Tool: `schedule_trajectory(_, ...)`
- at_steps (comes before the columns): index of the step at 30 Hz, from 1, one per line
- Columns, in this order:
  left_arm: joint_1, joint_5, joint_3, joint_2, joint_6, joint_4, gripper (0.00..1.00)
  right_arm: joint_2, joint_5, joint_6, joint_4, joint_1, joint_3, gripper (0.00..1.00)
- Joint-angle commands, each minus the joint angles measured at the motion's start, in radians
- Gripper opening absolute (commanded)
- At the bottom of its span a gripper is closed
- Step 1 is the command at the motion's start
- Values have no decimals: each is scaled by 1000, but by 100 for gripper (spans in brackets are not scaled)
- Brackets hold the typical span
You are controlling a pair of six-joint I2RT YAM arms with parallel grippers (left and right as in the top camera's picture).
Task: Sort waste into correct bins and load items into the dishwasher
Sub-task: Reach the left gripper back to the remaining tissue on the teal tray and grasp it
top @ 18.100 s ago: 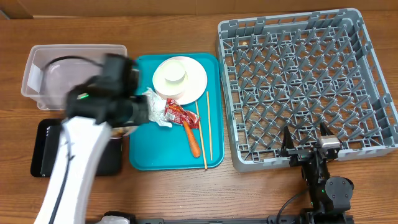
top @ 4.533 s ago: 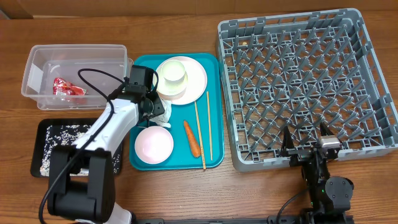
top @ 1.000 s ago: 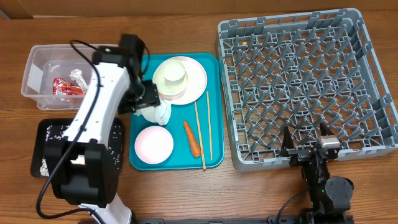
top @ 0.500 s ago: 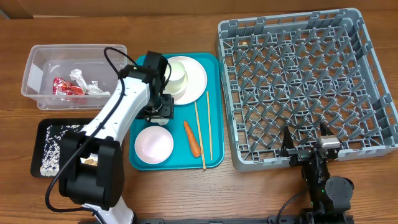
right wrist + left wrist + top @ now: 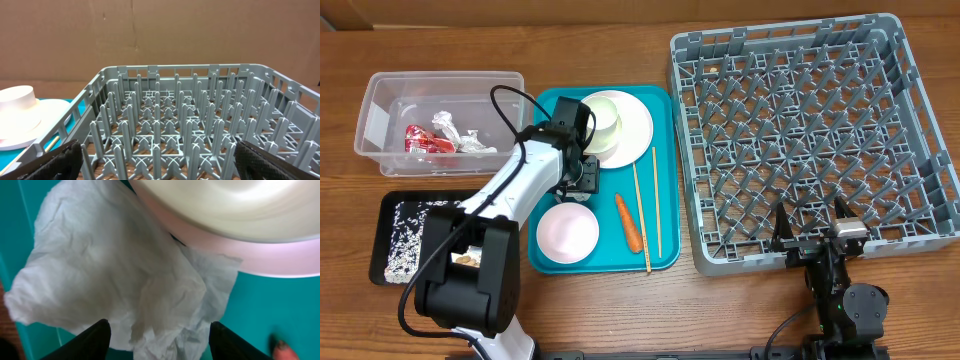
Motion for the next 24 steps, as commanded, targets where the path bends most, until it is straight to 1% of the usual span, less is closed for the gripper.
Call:
schedule_trajectory(1,-3,-16,-49,3,24,44,65,-9,-2,-1,8,-3,-11,100)
schedule_trajectory(5,-3,-16,-69,3,24,68,62,-9,-2,-1,8,-3,-11,100)
schedule_trajectory(7,-3,-16,-69,3,24,71,59,-9,-2,-1,8,-3,-11,100)
schedule_trajectory(8,-3,-16,-69,3,24,74,55,-9,-2,-1,8,-3,-11,100)
schedule_trajectory(12,-3,-16,-69,3,24,79,36,-9,-2,-1,8,-3,-11,100)
schedule_trajectory(14,-3,-16,-69,3,24,78,20,-9,-2,-1,8,-3,-11,100)
schedule_trajectory(16,-3,-17,-68,2,24,74,5,-9,-2,-1,8,-3,-11,100)
schedule_trajectory(20,-2,-21,-31,-10,24,40,4,-9,-2,-1,8,-3,-11,100)
schedule_trajectory(24,-2,-21,73,-29,24,-35,4,-9,-2,-1,8,-3,-11,100)
